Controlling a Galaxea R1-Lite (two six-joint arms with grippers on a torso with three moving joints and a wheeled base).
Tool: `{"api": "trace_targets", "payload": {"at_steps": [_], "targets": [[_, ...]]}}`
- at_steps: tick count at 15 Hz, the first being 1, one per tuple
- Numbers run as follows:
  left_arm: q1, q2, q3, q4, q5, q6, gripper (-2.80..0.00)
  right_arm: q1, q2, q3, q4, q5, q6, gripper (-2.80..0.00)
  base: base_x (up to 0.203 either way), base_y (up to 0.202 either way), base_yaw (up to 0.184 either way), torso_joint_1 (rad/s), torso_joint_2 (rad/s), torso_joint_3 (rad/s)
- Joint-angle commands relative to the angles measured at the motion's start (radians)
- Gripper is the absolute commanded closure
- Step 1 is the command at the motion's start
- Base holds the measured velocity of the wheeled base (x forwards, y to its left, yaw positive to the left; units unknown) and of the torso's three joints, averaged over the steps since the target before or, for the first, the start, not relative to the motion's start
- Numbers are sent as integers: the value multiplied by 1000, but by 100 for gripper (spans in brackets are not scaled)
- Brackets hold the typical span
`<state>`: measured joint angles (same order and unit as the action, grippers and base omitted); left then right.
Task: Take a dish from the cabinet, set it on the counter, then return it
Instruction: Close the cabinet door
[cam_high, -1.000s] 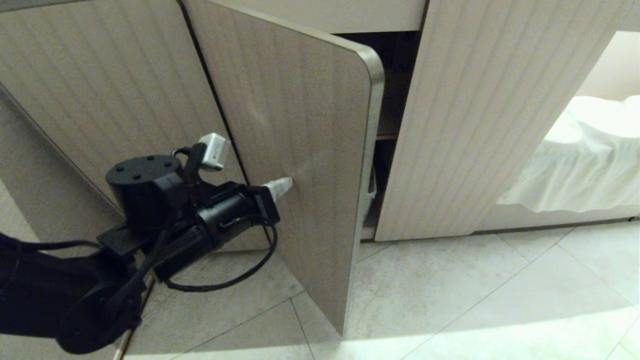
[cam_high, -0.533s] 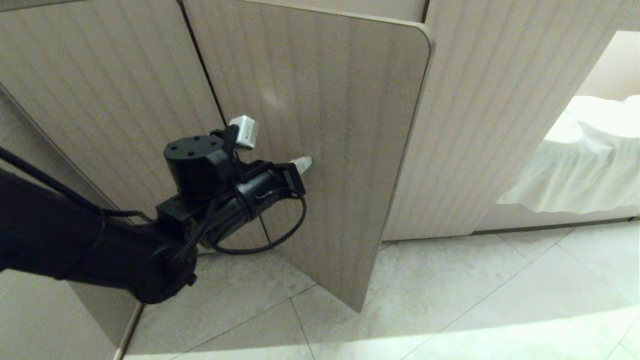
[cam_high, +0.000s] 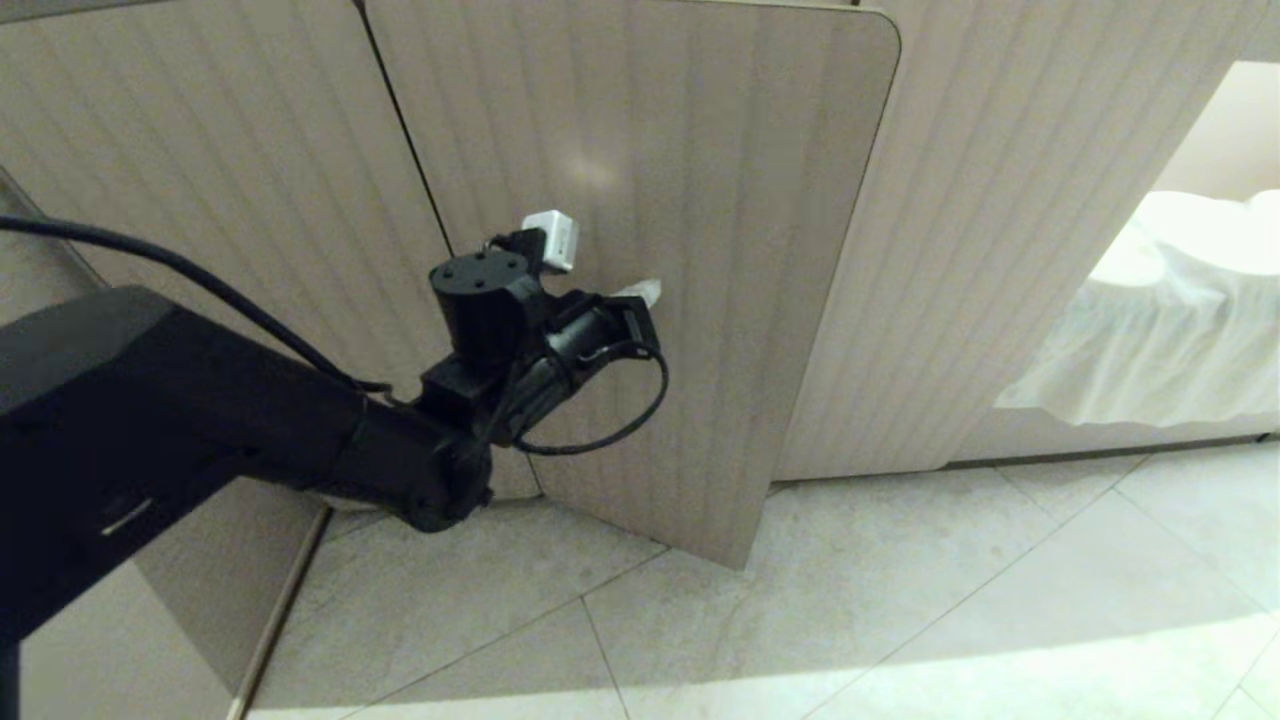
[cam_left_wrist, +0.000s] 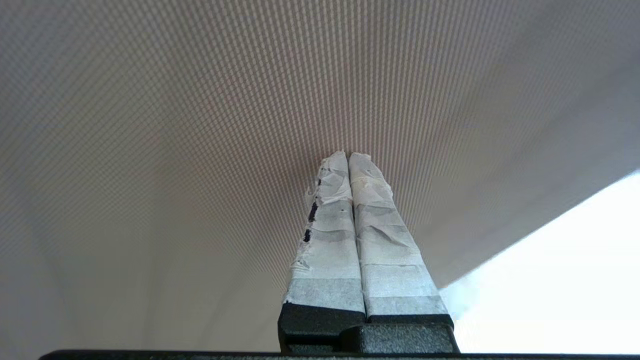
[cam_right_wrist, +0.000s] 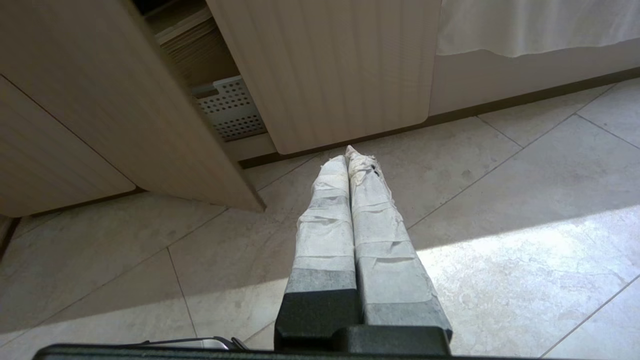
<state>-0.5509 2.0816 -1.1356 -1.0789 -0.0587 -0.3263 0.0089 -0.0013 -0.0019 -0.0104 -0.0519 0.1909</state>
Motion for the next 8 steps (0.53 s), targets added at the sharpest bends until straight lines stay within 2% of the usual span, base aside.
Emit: {"api": "trace_targets", "payload": {"at_steps": [1, 6, 8], "targets": [[-2, 80, -88, -6, 16, -1, 0, 0, 1, 0, 0, 0, 1, 0, 0, 0, 0, 0, 0, 0], [2, 175, -241, -6, 34, 28, 0, 0, 1, 0, 0, 0, 1, 0, 0, 0, 0, 0, 0, 0], [12, 210, -296, -6, 35, 66, 0, 0, 1, 0, 0, 0, -1, 0, 0, 0, 0, 0, 0, 0]]}}
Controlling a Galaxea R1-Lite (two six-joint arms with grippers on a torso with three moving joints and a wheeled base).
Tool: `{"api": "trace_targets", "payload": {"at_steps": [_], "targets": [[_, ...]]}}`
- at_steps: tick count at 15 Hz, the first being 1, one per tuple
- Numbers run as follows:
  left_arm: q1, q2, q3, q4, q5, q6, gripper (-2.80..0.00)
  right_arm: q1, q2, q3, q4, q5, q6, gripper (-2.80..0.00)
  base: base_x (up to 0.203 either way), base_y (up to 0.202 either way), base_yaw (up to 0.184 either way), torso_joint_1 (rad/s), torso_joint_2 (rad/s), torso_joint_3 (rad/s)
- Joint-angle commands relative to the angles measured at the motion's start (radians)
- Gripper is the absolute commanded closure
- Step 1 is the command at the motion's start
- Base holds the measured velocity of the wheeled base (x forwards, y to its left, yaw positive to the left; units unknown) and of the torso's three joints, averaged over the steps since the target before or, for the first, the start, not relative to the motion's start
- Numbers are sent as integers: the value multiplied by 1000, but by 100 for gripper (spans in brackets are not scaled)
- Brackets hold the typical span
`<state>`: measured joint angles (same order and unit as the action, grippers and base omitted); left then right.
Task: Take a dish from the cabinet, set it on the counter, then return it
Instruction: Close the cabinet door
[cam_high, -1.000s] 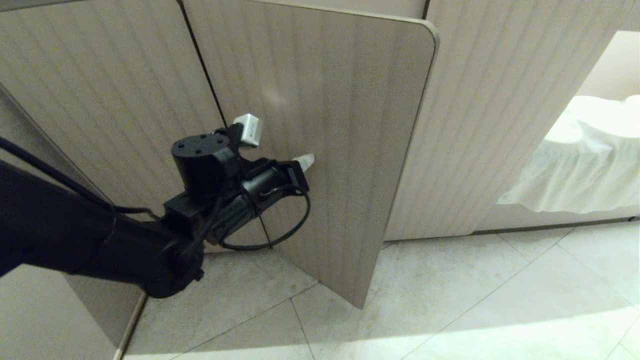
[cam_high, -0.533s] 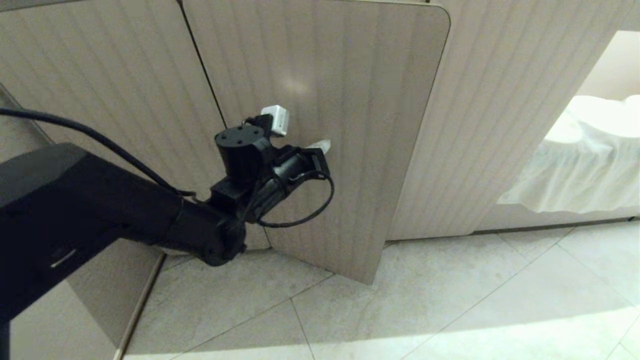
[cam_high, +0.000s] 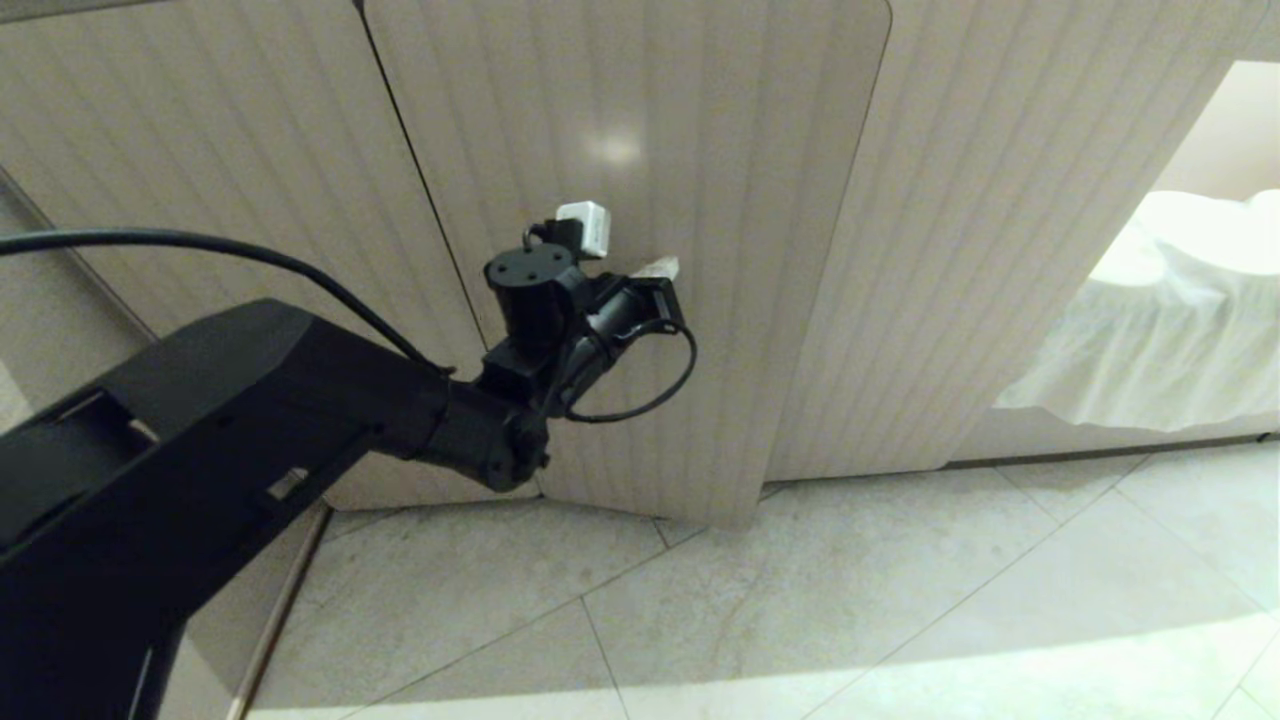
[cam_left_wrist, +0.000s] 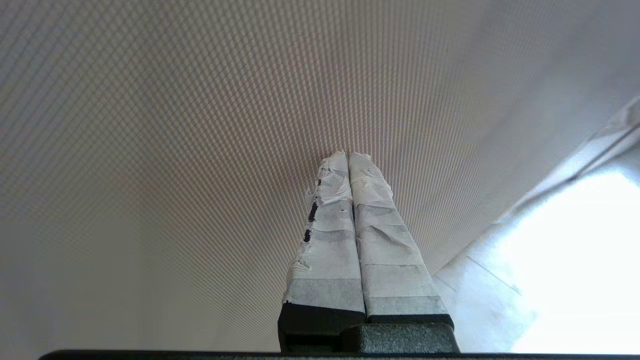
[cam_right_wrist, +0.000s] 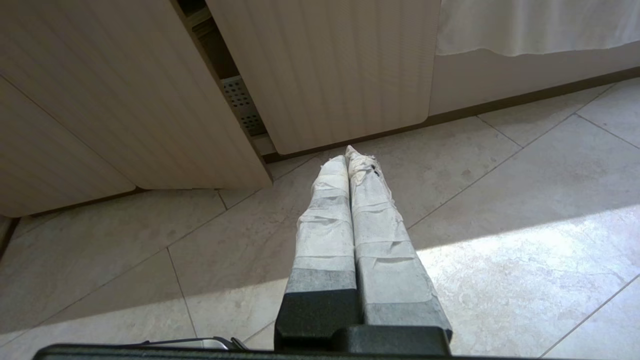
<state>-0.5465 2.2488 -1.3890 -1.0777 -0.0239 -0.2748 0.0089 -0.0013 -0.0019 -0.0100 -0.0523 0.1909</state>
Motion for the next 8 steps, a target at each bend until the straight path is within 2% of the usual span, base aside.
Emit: {"api": "trace_targets", "payload": {"at_steps": [1, 5, 8], "targets": [[15, 65, -77, -7, 3, 44, 0, 1, 1, 0, -1, -1, 1, 0, 0, 0, 0, 0, 0, 0], [36, 131, -198, -7, 46, 130, 0, 1, 1, 0, -1, 0, 1, 0, 0, 0, 0, 0, 0, 0], [45, 158, -243, -7, 89, 163, 0, 0, 1, 0, -1, 0, 0, 0, 0, 0, 0, 0, 0, 0]]}}
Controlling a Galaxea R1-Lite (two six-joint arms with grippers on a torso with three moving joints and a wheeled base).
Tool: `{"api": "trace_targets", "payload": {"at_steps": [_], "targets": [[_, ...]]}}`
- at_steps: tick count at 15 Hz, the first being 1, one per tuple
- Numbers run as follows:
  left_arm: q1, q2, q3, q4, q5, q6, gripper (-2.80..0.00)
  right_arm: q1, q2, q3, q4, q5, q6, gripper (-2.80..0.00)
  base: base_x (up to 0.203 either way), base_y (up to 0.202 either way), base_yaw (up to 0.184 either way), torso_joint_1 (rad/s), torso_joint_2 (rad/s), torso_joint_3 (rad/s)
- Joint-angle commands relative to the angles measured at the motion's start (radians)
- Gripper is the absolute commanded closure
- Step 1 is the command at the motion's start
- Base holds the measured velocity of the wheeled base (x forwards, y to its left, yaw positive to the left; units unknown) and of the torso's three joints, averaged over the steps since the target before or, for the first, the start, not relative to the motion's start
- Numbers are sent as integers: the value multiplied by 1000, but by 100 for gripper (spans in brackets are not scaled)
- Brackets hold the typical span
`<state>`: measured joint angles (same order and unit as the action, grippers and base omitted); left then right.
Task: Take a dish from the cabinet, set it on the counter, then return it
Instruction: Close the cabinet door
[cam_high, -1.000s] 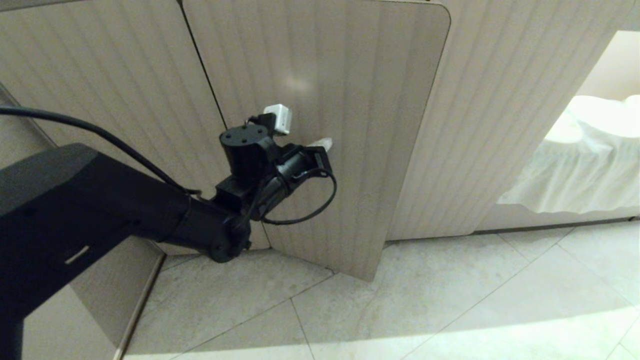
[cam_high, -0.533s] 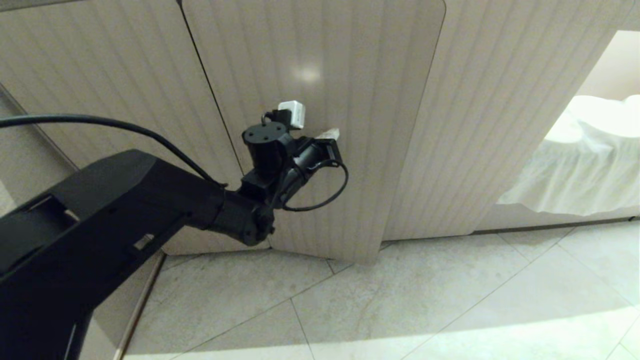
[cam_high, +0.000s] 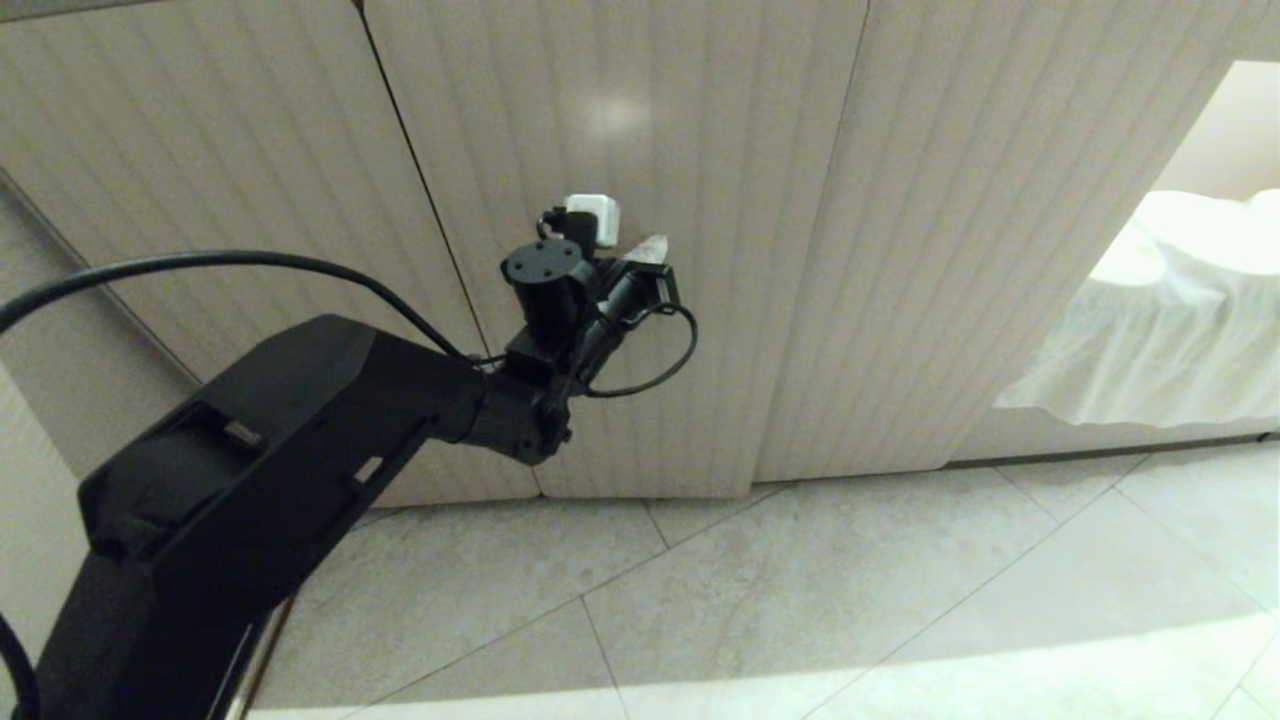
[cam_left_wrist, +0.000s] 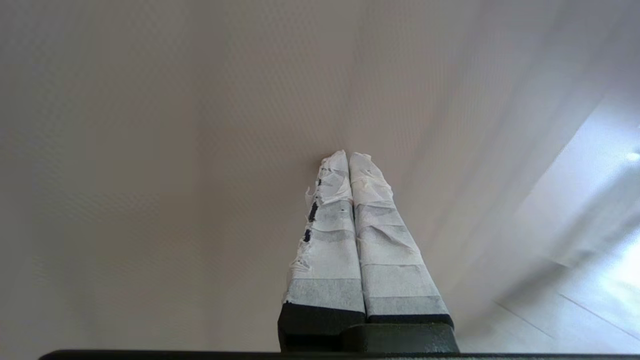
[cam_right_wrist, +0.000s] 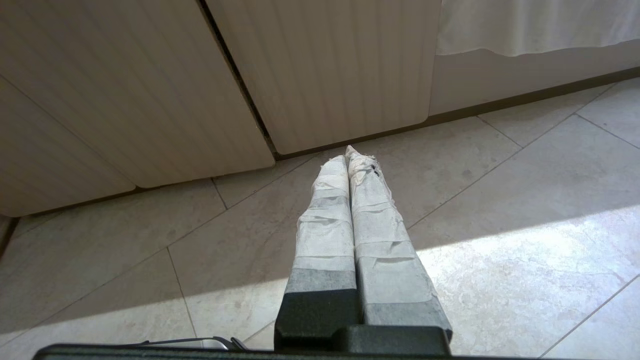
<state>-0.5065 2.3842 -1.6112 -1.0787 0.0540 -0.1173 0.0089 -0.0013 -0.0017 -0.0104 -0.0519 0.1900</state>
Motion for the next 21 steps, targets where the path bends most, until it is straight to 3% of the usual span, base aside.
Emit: {"api": "trace_targets", "payload": {"at_steps": [1, 7, 11, 16, 21], "targets": [[7, 23, -20, -6, 16, 7, 0, 1, 1, 0, 0, 0, 1, 0, 0, 0, 0, 0, 0, 0], [21, -24, 32, -40, 61, 27, 0, 0, 1, 0, 0, 0, 2, 0, 0, 0, 0, 0, 0, 0], [21, -155, 248, -81, 67, 26, 0, 0, 1, 0, 0, 0, 2, 0, 0, 0, 0, 0, 0, 0], [25, -403, 622, -130, 69, 25, 0, 0, 1, 0, 0, 0, 2, 0, 0, 0, 0, 0, 0, 0], [73, -608, 917, -273, 82, 23, 0, 1, 1, 0, 0, 0, 1, 0, 0, 0, 0, 0, 0, 0]]}}
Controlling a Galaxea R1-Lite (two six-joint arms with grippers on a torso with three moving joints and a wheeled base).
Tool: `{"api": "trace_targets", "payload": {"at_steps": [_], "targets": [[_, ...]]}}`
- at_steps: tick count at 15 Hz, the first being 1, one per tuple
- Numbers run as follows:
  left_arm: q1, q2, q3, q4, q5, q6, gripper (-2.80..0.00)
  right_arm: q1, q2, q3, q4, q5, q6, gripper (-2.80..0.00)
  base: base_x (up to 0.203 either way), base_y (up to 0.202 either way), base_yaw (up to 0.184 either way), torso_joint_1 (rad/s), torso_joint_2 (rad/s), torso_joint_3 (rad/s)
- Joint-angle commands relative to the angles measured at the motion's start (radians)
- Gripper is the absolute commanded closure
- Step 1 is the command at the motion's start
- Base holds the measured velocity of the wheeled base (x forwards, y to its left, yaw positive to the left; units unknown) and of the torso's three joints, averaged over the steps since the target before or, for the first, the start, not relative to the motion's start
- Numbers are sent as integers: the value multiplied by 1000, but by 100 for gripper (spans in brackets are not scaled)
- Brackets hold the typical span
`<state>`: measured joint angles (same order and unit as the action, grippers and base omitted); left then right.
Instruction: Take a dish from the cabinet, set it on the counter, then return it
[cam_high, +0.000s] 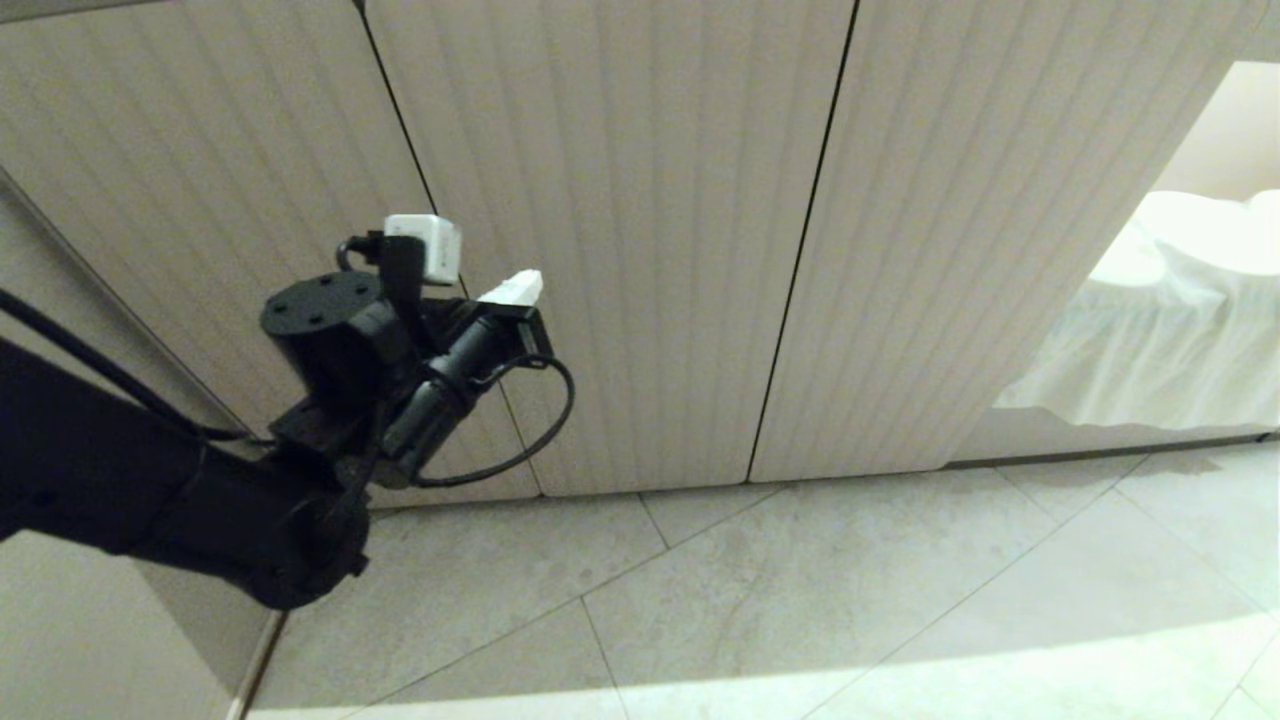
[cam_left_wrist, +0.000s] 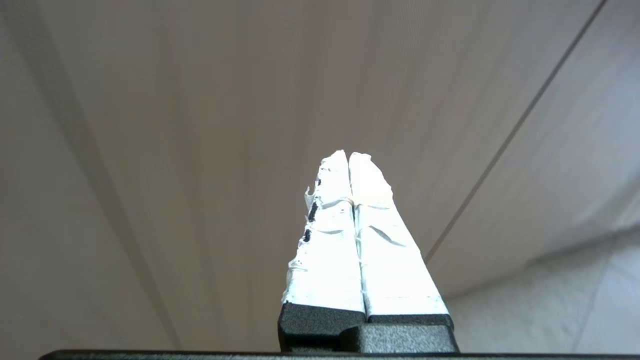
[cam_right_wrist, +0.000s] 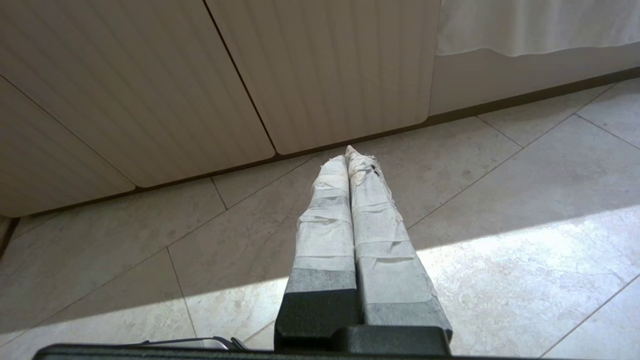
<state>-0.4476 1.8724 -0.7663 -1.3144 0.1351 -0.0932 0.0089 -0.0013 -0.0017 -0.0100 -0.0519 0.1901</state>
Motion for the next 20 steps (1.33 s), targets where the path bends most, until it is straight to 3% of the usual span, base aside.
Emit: {"api": "trace_targets", "payload": {"at_steps": [1, 5, 12, 16, 20], "targets": [[22, -127, 108, -63, 2, -2, 0, 0, 1, 0, -1, 0, 2, 0, 0, 0, 0, 0, 0, 0], [43, -253, 273, -76, -6, -6, 0, 0, 1, 0, -1, 0, 2, 0, 0, 0, 0, 0, 0, 0], [113, -587, 740, -27, -15, -16, 0, 0, 1, 0, -1, 0, 2, 0, 0, 0, 0, 0, 0, 0], [138, -895, 761, 370, -91, -6, 0, 0, 1, -1, -1, 0, 2, 0, 0, 0, 0, 0, 0, 0], [303, -1307, 764, 806, -211, 27, 0, 0, 1, 0, -1, 0, 1, 0, 0, 0, 0, 0, 0, 0]]}}
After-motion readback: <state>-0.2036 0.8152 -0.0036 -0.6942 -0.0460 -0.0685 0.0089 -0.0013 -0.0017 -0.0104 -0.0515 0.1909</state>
